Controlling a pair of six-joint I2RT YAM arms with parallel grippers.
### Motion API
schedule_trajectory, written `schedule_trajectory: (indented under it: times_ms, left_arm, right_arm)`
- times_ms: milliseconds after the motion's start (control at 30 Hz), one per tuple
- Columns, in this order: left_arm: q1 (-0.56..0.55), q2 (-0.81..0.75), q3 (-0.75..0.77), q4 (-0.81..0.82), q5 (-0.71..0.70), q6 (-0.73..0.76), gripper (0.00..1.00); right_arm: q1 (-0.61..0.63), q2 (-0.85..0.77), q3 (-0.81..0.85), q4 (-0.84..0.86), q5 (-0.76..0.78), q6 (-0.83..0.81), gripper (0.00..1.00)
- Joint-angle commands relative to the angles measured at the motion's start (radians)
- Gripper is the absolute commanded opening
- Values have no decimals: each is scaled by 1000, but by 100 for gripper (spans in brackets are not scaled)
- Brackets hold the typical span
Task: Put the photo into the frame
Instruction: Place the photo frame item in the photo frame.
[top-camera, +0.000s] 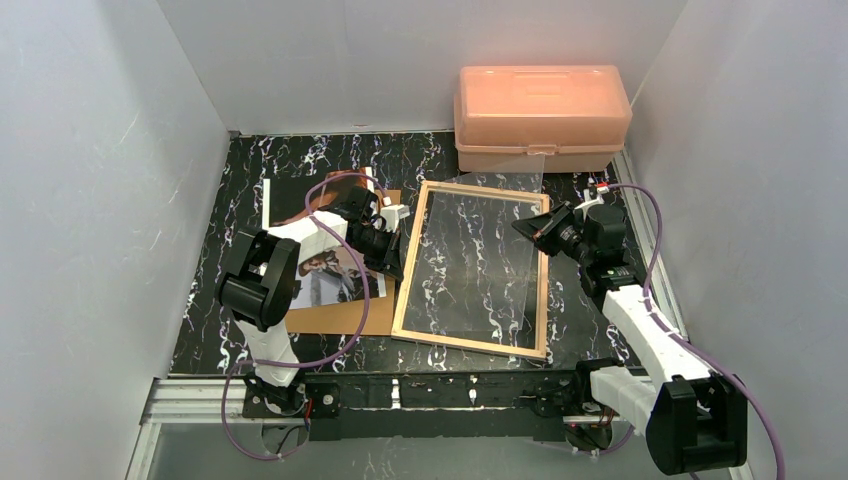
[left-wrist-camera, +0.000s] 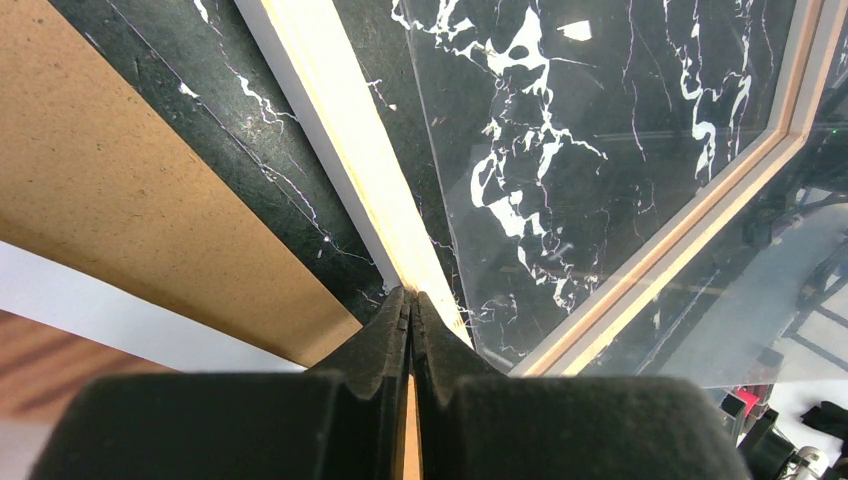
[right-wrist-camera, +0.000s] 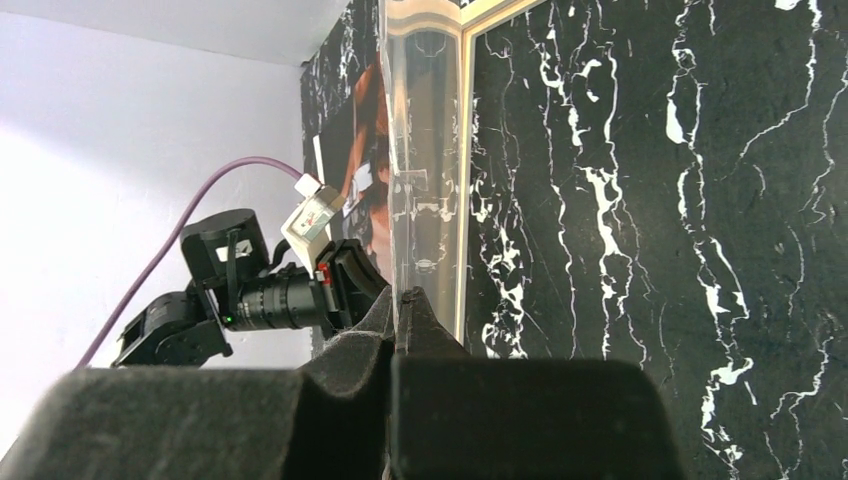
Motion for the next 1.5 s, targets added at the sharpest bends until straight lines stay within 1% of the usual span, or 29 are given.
schedule_trajectory:
  times_ms: [0,333,767,1000,1333,1467]
  left_arm:
    - [-6,13,13,-43,8,21,0]
    - [-6,14,22,-57,9,33,0]
    - [-6,21,33,-71,14,41,0]
    - [-7,23,35,-74,17,42,0]
    - [-5,18,39,-82,20,50,0]
    - [-6,17,39,-84,21,51,0]
  right_arm:
    - [2,23,8,44,5,-32,1]
    - [2,116,32,110,-24,-43,1]
    - [2,178,36,180,-70,-33,1]
    - [3,187,25,177,-61,-34,1]
    - [2,189,-4,113,-12,-86,1]
    - [2,198,-18,123,-9,-78,1]
